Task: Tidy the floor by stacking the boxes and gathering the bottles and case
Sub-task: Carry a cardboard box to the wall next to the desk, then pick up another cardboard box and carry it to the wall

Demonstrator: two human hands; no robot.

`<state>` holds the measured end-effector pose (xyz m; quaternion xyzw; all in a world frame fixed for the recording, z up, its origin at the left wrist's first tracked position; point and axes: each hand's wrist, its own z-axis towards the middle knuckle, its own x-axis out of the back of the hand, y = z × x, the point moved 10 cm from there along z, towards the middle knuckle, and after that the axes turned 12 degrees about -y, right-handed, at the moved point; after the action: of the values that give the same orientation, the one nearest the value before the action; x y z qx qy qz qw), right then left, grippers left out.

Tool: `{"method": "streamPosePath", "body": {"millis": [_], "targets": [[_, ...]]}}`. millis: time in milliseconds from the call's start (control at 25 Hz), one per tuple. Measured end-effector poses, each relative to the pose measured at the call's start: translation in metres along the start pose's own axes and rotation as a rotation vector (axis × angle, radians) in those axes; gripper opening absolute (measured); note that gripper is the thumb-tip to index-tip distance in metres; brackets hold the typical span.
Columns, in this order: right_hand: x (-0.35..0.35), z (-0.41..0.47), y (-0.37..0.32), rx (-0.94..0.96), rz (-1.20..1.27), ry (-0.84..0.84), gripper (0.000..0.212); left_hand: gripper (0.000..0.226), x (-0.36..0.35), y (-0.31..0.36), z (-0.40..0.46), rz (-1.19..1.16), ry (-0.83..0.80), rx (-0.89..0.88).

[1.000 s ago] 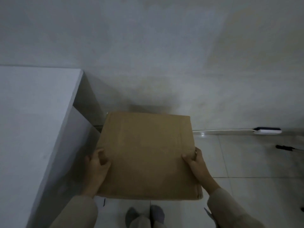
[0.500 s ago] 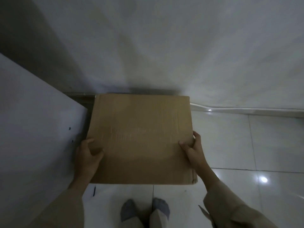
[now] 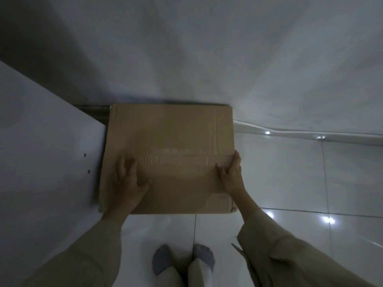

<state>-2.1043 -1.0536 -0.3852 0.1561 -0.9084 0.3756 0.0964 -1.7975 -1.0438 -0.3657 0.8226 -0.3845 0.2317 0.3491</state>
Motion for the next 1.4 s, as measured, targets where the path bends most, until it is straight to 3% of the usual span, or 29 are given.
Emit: {"method": "streamPosePath", "body": {"millis": [120, 280, 520, 960, 1160, 1400], "targets": [[-0.002, -0.004, -0.003, -0.093, -0.053, -0.013, 0.069, 0.066, 0.002, 0.030, -0.010, -0.007, -0.027, -0.014], [0.011, -0.032, -0.034, -0.079, -0.090, -0.036, 0.056, 0.052, 0.027, 0.079, -0.039, -0.065, -0.001, -0.121], [0.080, -0.117, -0.137, 0.159, -0.135, -0.069, 0.037, 0.040, 0.097, 0.197, -0.124, -0.172, 0.010, -0.385], [0.255, -0.380, -0.324, 0.623, -0.186, 0.219, 0.020, 0.021, 0.252, 0.407, -0.368, -0.112, 0.106, -0.938], [0.291, -0.517, -0.318, 0.691, -0.176, 0.422, 0.020, 0.016, 0.273, 0.432, -0.469, -0.077, 0.047, -1.120], [0.265, -0.653, -0.222, 0.627, 0.017, 0.630, 0.035, 0.015, 0.237, 0.398, -0.557, 0.081, -0.140, -1.275]]}}
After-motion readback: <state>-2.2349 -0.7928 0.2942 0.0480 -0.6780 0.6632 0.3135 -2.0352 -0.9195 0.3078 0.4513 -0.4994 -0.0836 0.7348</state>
